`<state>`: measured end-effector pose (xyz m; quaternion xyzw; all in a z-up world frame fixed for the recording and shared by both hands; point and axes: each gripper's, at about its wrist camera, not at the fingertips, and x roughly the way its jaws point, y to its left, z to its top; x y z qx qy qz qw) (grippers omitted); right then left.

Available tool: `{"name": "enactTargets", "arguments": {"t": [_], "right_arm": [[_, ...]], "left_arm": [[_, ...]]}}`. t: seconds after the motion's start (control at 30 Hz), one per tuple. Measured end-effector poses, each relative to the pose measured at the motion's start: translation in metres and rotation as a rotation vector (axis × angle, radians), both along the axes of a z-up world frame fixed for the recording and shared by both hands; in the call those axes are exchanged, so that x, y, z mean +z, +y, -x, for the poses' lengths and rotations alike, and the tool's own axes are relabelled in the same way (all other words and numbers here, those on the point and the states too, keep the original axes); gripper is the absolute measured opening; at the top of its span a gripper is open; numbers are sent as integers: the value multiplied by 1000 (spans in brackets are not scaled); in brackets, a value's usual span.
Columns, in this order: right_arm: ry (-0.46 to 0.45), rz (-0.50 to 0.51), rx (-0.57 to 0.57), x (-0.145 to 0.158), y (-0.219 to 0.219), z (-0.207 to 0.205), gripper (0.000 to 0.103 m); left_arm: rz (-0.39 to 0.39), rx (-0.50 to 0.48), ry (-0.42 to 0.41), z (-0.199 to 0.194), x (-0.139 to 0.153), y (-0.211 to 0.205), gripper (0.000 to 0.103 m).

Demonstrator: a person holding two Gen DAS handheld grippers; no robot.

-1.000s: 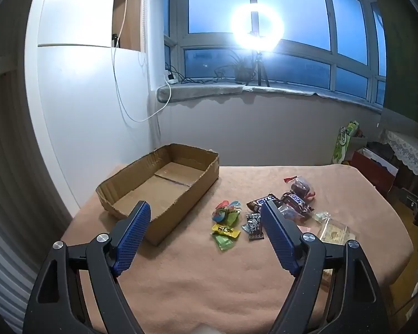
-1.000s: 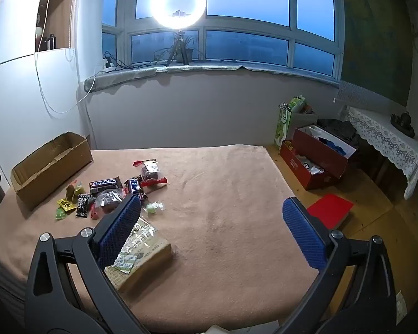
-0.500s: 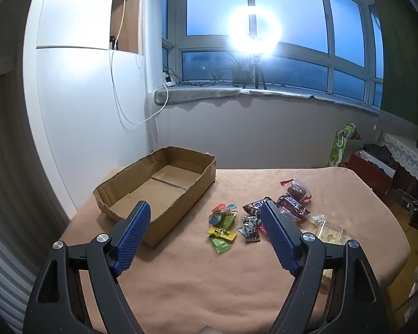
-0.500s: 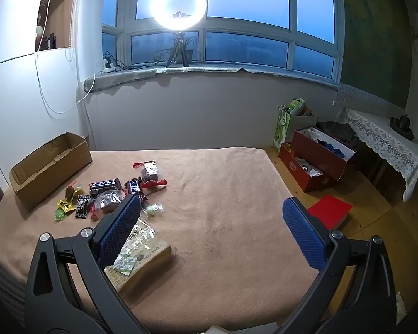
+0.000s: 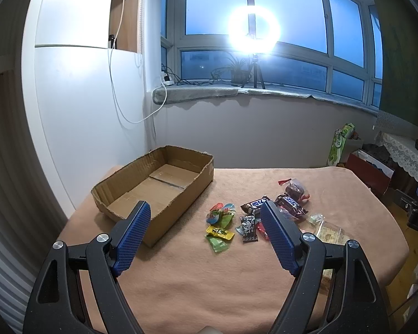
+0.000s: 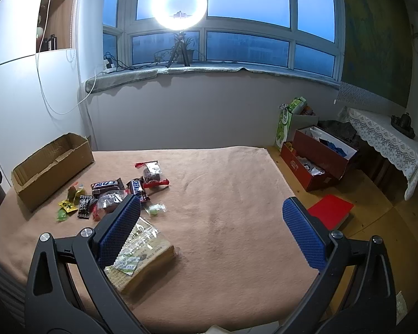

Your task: Organize snacks

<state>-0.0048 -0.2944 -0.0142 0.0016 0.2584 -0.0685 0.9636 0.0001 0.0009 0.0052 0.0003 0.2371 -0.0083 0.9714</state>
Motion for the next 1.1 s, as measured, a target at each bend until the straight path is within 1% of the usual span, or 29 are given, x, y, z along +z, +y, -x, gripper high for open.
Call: {"name": "enactTargets", "arguments": {"t": [1.1], "right_arm": [[2, -4, 3, 0, 1, 0, 103]], "left_arm": [[-2, -1, -3, 1, 2, -2, 81]]}}
